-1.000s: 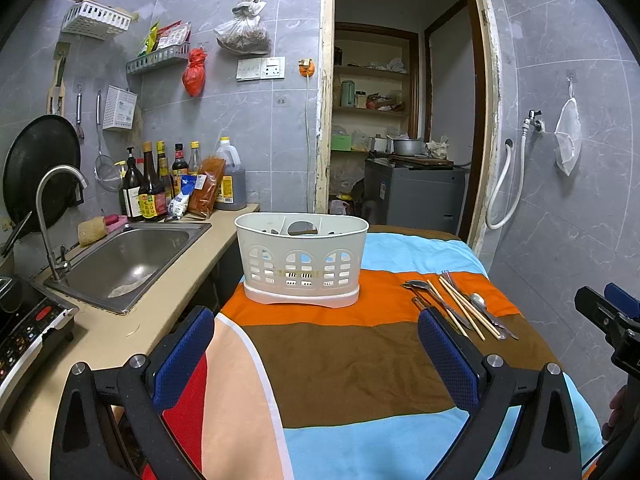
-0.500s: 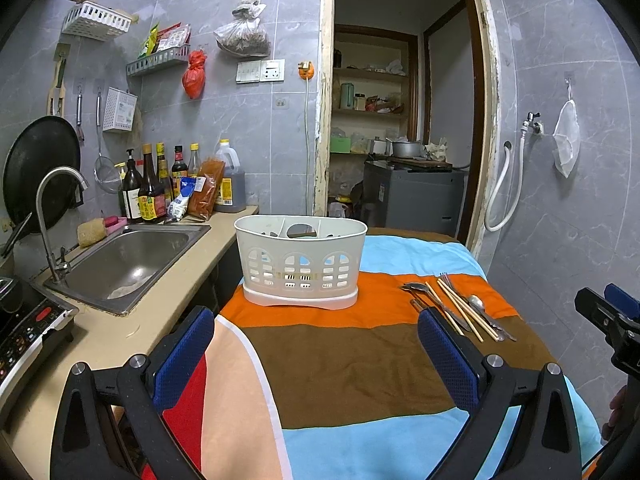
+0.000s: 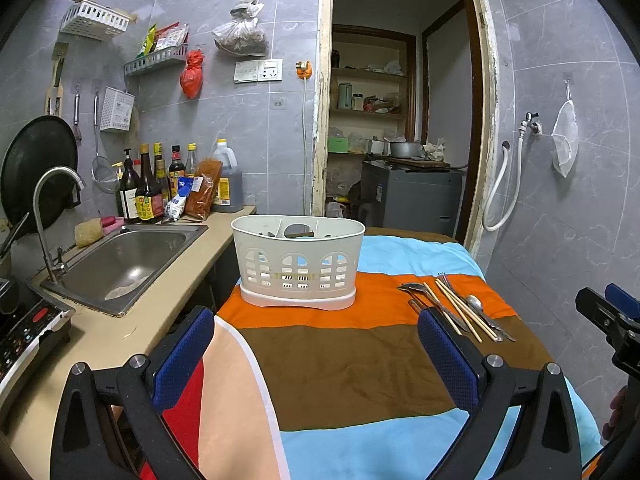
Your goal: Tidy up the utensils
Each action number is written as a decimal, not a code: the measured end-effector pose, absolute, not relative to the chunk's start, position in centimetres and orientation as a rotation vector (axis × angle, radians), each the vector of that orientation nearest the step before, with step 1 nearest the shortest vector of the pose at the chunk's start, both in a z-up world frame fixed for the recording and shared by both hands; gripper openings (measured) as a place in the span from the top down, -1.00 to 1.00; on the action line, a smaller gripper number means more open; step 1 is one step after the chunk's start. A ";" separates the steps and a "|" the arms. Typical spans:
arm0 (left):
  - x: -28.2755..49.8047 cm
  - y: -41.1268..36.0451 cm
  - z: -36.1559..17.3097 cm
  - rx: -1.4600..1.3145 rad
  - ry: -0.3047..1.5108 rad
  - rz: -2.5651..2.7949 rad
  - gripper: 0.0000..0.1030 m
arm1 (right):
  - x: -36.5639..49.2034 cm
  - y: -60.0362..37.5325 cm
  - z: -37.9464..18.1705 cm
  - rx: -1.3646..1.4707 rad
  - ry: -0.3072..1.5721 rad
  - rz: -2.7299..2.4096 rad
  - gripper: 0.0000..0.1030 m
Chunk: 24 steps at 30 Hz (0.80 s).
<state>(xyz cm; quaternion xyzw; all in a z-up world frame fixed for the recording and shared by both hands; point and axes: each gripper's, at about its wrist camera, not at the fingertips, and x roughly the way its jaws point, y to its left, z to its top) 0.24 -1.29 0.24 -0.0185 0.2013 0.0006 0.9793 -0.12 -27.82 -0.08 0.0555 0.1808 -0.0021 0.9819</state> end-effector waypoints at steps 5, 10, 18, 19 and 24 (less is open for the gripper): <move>0.7 -1.9 0.5 -0.037 0.407 0.000 -0.99 | 0.1 -28.0 -0.2 0.111 0.364 -0.004 -0.98; 0.9 -1.9 0.3 -0.038 0.408 -0.005 -0.99 | 0.0 -27.9 -0.1 0.111 0.365 -0.006 -0.98; 1.2 -2.1 0.1 -0.039 0.409 -0.007 -0.99 | 0.2 -27.9 -0.3 0.110 0.366 -0.005 -0.98; 1.2 -2.1 0.1 -0.039 0.409 -0.007 -0.99 | 0.2 -27.8 -0.3 0.110 0.366 -0.006 -0.98; 1.6 -2.2 -0.3 -0.038 0.414 -0.010 -0.99 | 0.4 -29.0 -0.6 0.112 0.369 -0.008 -0.98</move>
